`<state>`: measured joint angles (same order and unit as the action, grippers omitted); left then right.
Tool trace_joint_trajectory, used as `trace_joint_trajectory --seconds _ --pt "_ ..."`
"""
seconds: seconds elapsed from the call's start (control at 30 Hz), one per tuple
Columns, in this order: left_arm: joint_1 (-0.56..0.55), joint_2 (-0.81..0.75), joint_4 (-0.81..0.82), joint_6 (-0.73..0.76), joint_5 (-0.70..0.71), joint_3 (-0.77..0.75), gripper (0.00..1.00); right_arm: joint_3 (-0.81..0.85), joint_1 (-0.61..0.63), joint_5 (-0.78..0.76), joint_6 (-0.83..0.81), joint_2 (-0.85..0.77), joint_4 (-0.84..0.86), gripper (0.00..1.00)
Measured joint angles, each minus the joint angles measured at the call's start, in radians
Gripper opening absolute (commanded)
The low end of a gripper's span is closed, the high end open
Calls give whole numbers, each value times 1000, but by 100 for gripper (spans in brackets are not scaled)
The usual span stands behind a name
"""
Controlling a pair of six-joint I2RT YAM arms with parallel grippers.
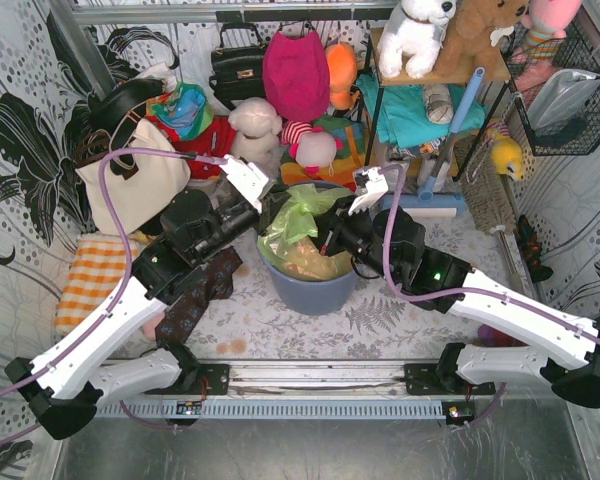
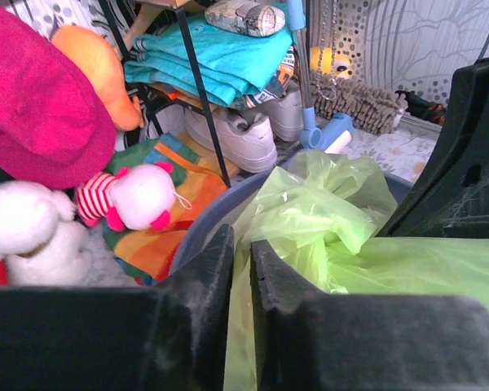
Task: Tie the trash bag
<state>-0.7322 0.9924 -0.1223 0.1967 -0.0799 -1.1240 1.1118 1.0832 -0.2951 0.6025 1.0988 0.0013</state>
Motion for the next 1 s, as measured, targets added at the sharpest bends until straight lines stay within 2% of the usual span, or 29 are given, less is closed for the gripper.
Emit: trace_joint_trajectory --seconds 0.07,0.1,0.47,0.63,0.73,1.0 --pt "3 0 0 1 -10 -5 2 -9 0 0 3 0 19 0" --pt "5 0 0 0 -13 -7 0 -16 0 0 3 0 34 0" --pt "11 -2 -10 0 -31 -10 0 -43 0 -16 -48 -23 209 0" --pt "15 -24 -39 -1 -44 -10 0 5 0 -27 -92 -23 216 0" --pt "15 -37 -62 -2 -60 -14 0 54 0 -42 -106 -23 167 0" --pt "15 -40 -84 -12 -86 -44 0 211 0 -61 -126 -53 -143 0"
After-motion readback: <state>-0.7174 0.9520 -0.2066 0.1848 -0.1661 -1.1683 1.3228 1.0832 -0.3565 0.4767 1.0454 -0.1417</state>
